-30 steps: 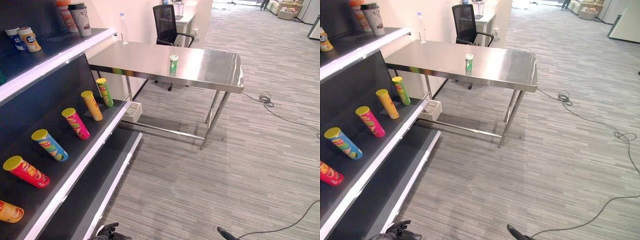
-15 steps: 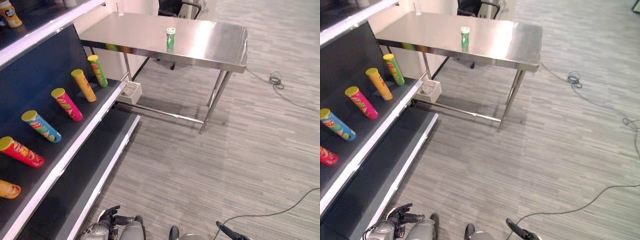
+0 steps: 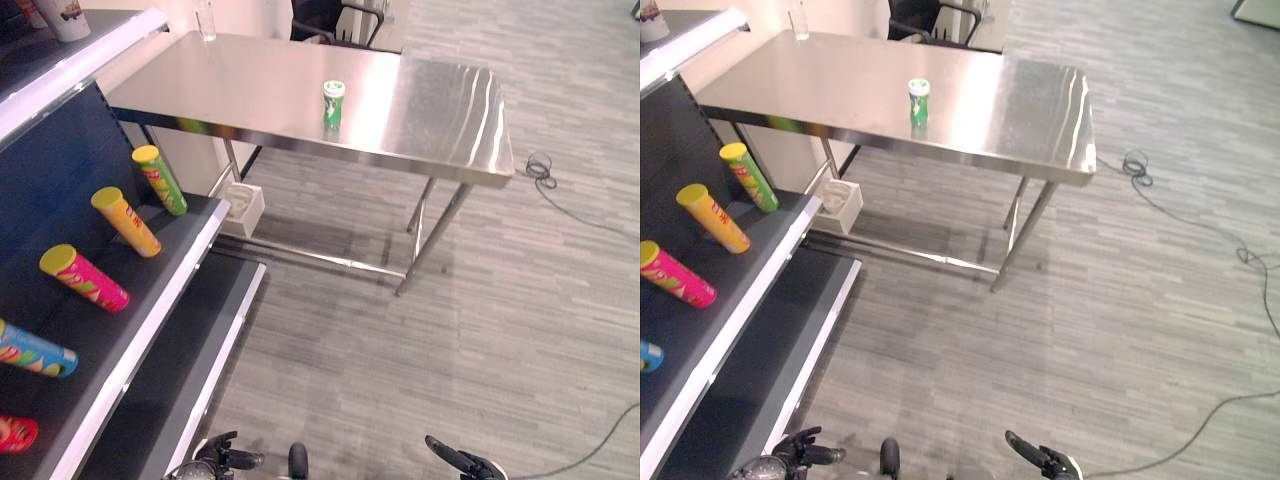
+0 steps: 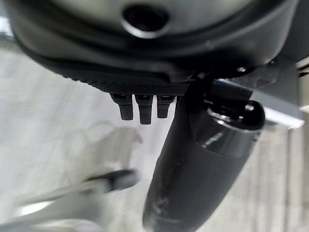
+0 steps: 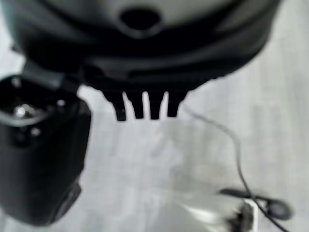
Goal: Put the goods on the table back onto the shelves and tidy them up.
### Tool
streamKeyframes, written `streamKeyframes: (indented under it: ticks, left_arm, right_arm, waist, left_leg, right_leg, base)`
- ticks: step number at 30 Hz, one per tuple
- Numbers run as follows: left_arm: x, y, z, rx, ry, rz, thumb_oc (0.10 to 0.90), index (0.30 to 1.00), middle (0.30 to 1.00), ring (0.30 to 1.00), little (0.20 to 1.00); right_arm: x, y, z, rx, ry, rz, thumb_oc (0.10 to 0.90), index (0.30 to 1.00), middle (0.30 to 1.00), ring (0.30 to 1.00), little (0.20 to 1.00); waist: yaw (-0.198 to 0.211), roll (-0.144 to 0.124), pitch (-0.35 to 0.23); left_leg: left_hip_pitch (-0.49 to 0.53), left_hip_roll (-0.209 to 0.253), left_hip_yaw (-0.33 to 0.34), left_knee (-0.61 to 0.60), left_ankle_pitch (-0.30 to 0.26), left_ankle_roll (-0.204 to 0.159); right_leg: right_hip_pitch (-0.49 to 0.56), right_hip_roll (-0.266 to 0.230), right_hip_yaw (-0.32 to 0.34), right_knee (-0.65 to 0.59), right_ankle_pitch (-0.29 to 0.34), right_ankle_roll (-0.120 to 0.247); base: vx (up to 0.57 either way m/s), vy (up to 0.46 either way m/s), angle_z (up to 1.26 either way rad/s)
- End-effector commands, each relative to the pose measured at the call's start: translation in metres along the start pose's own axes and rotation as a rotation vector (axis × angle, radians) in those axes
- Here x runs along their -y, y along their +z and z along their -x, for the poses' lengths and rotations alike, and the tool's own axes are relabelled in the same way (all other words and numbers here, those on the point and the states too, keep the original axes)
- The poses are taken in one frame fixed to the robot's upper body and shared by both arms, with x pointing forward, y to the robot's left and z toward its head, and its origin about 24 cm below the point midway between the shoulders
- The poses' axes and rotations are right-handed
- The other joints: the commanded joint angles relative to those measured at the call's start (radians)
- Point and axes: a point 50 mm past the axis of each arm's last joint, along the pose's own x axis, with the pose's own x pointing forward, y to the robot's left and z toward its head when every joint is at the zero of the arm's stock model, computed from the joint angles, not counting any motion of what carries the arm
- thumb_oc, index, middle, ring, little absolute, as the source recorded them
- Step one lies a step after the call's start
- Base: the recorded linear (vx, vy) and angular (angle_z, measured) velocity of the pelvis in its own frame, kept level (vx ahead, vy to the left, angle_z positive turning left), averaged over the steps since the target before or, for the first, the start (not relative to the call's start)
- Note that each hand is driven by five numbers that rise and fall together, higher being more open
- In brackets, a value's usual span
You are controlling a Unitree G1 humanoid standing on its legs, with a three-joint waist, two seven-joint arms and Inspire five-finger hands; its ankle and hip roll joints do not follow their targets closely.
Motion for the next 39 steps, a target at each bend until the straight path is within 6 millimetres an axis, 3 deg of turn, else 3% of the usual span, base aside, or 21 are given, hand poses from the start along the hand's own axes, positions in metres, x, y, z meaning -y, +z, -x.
streamKeyframes:
  ticks: [1,3,4,5,6,8,10,13,14,15,16,17,18,19,21,22,24,29,39]
  left_arm:
    - [-0.021,0.01,0.0,0.052,0.056,-0.001,0.8,0.9,0.9,0.9,0.9]
    - [-0.021,0.015,-0.001,0.064,0.055,-0.007,0.8,0.9,0.9,0.9,0.9]
    - [-0.021,0.015,-0.001,0.064,0.055,-0.007,0.8,0.9,0.9,0.9,0.9]
    - [-0.019,0.019,-0.001,0.077,0.051,-0.018,0.8,0.9,0.9,0.9,0.9]
    - [-0.018,0.02,-0.001,0.08,0.05,-0.023,0.8,0.9,0.9,0.9,0.9]
    - [-0.014,0.021,-0.002,0.082,0.036,-0.054,0.8,0.9,0.9,0.9,0.9]
    - [-0.012,0.02,-0.001,0.086,0.027,-0.052,0.8,0.9,0.9,0.9,0.9]
    - [-0.007,0.013,-0.001,0.067,0.011,-0.057,0.8,0.9,0.9,0.9,0.9]
    - [-0.005,0.011,-0.001,0.062,0.007,-0.047,0.8,0.9,0.9,0.9,0.9]
    - [-0.003,0.012,-0.001,0.066,0.001,-0.041,0.8,0.9,0.9,0.9,0.9]
    - [0.001,0.016,-0.001,0.086,-0.017,-0.037,0.8,0.9,0.9,0.9,0.9]
    - [0.001,0.018,-0.001,0.096,-0.013,-0.029,0.8,0.9,0.9,0.9,0.9]
    - [0.001,0.018,-0.001,0.097,-0.013,-0.029,0.8,0.9,0.9,0.9,0.9]
    - [0.002,0.023,0.0,0.116,-0.017,-0.011,0.8,0.9,0.9,0.9,0.9]
    - [0.005,0.024,0.0,0.119,-0.028,-0.012,0.8,0.9,0.9,0.9,0.9]
    - [0.007,0.025,0.0,0.122,-0.038,-0.024,0.8,0.9,0.9,0.9,0.9]
    - [0.009,0.018,0.0,0.095,-0.042,-0.034,0.8,0.9,0.9,0.9,0.9]
    - [0.003,0.006,0.0,0.045,-0.019,-0.047,0.8,0.9,0.9,0.9,0.9]
    - [-0.006,-0.015,0.002,-0.028,0.01,-0.046,0.8,0.9,0.9,0.9,0.9]
  right_arm:
    - [0.01,0.023,-0.002,0.08,-0.034,-0.01,0.8,0.9,0.9,0.9,0.9]
    - [0.013,0.018,-0.002,0.059,-0.042,-0.006,0.8,0.9,0.9,0.9,0.9]
    - [0.013,0.018,-0.002,0.059,-0.042,-0.006,0.8,0.9,0.9,0.9,0.9]
    - [0.015,0.012,-0.002,0.033,-0.047,-0.011,0.8,0.9,0.9,0.9,0.9]
    - [0.016,0.007,-0.001,0.014,-0.05,-0.008,0.8,0.9,0.9,0.9,0.9]
    - [0.017,-0.006,0.0,-0.029,-0.056,0.012,0.8,0.9,0.9,0.9,0.9]
    - [0.02,-0.012,0.001,-0.048,-0.056,0.011,0.8,0.9,0.9,0.9,0.9]
    - [0.024,-0.025,0.003,-0.085,-0.063,0.029,0.8,0.9,0.9,0.9,0.9]
    - [0.025,-0.028,0.004,-0.094,-0.066,0.026,0.8,0.9,0.9,0.9,0.9]
    - [0.029,-0.029,0.004,-0.102,-0.075,0.027,0.8,0.9,0.9,0.9,0.9]
    - [0.032,-0.026,0.004,-0.095,-0.081,0.038,0.8,0.9,0.9,0.9,0.9]
    - [0.033,-0.023,0.003,-0.084,-0.082,0.045,0.8,0.9,0.9,0.9,0.9]
    - [0.033,-0.023,0.003,-0.084,-0.082,0.045,0.8,0.9,0.9,0.9,0.9]
    - [0.033,-0.013,0.002,-0.056,-0.084,0.039,0.8,0.9,0.9,0.9,0.9]
    - [0.033,-0.009,0.001,-0.036,-0.083,0.025,0.8,0.9,0.9,0.9,0.9]
    - [0.033,-0.004,0.001,-0.017,-0.082,0.025,0.8,0.9,0.9,0.9,0.9]
    - [0.032,-0.004,0.001,-0.014,-0.079,0.027,0.8,0.9,0.9,0.9,0.9]
    - [0.021,-0.01,0.001,-0.031,-0.052,0.037,0.8,0.9,0.9,0.9,0.9]
    - [0.018,-0.036,0.005,-0.13,-0.04,0.072,0.8,0.9,0.9,0.9,0.9]
  waist:
    - [0.018,0.04,0.03]
    - [-0.003,0.035,0.029]
    - [-0.005,0.037,0.032]
    - [-0.035,0.018,0.032]
    - [-0.048,0.013,0.034]
    - [-0.071,0.007,0.034]
    - [-0.076,0.0,0.02]
    - [-0.077,-0.008,-0.003]
    - [-0.081,-0.008,-0.013]
    - [-0.082,-0.004,-0.013]
    - [-0.072,-0.013,-0.001]
    - [-0.067,-0.023,0.008]
    - [-0.068,-0.021,0.008]
    - [-0.039,-0.047,0.028]
    - [-0.019,-0.053,0.034]
    - [-0.012,-0.032,0.038]
    - [-0.02,-0.004,0.022]
    - [-0.027,0.005,-0.009]
    - [-0.018,-0.003,-0.021]
  left_leg:
    - [-0.069,0.08,-0.001,0.068,-0.058,-0.121]
    - [-0.027,0.074,-0.017,0.059,-0.089,-0.129]
    - [-0.022,0.076,-0.02,0.059,-0.092,-0.13]
    - [0.045,0.052,-0.045,0.04,-0.132,-0.139]
    - [0.068,0.049,-0.057,0.036,-0.145,-0.143]
    - [0.13,0.046,-0.081,0.02,-0.18,-0.146]
    - [0.177,0.056,-0.107,0.012,-0.219,-0.157]
    - [0.208,0.084,-0.123,0.025,-0.246,-0.172]
    - [0.19,0.125,-0.114,0.105,-0.223,-0.201]
    - [0.165,0.132,-0.118,0.171,-0.198,-0.213]
    - [0.083,0.123,-0.125,0.357,-0.116,-0.232]
    - [0.04,0.123,-0.112,0.451,-0.082,-0.241]
    - [0.036,0.124,-0.113,0.457,-0.086,-0.241]
    - [-0.088,0.17,-0.019,0.486,-0.085,-0.219]
    - [-0.113,0.187,0.025,0.339,-0.12,-0.212]
    - [-0.124,0.186,0.031,0.181,-0.046,-0.233]
    - [-0.088,0.179,0.019,0.072,-0.025,-0.245]
    - [-0.021,0.165,0.045,-0.012,-0.007,-0.244]
    - [0.003,0.155,0.073,-0.024,-0.026,-0.229]
  right_leg:
    - [0.178,0.028,-0.072,-0.491,0.05,0.018]
    - [0.123,0.054,-0.105,-0.667,0.05,0.035]
    - [0.132,0.057,-0.109,-0.673,0.051,0.035]
    - [0.092,0.11,-0.101,-0.905,0.098,0.075]
    - [0.085,0.139,-0.085,-0.979,0.116,0.09]
    - [0.038,0.191,-0.064,-1.073,0.163,0.116]
    - [0.069,0.197,-0.085,-1.109,0.17,0.113]
    - [0.101,0.196,-0.075,-1.083,0.19,0.083]
    - [0.121,0.194,-0.08,-1.045,0.186,0.071]
    - [0.133,0.193,-0.092,-1.037,0.18,0.062]
    - [0.175,0.192,-0.094,-1.027,0.152,0.036]
    - [0.199,0.191,-0.092,-1.029,0.134,0.023]
    - [0.199,0.192,-0.093,-1.028,0.134,0.022]
    - [0.268,0.177,-0.101,-1.034,0.08,0.002]
    - [0.307,0.17,-0.124,-1.05,0.068,0.011]
    - [0.327,0.181,-0.139,-1.054,0.052,0.017]
    - [0.343,0.191,-0.147,-1.044,0.035,0.02]
    - [0.352,0.176,-0.137,-1.063,0.045,0.032]
    - [0.363,0.155,-0.141,-1.087,0.068,0.057]
  base:
    - [0.39,-0.069,0.28]
    - [0.33,-0.097,0.2]
    - [0.49,-0.141,0.22]
    - [0.5,-0.128,0.3]
    - [0.67,-0.159,0.41]
    - [0.48,-0.107,0.59]
    - [0.48,-0.183,0.88]
    - [0.35,-0.195,0.29]
    - [0.48,-0.335,0.53]
    - [0.47,-0.368,0.83]
    - [0.31,-0.256,0.95]
    - [0.22,-0.187,0.71]
    - [0.25,-0.201,0.25]
    - [0.27,-0.152,-0.19]
    - [0.3,-0.079,0.57]
    - [0.23,0.049,0.86]
    - [0.22,0.097,-0.11]
    - [0.11,0.078,-0.19]
    - [0.02,0.037,-0.02]
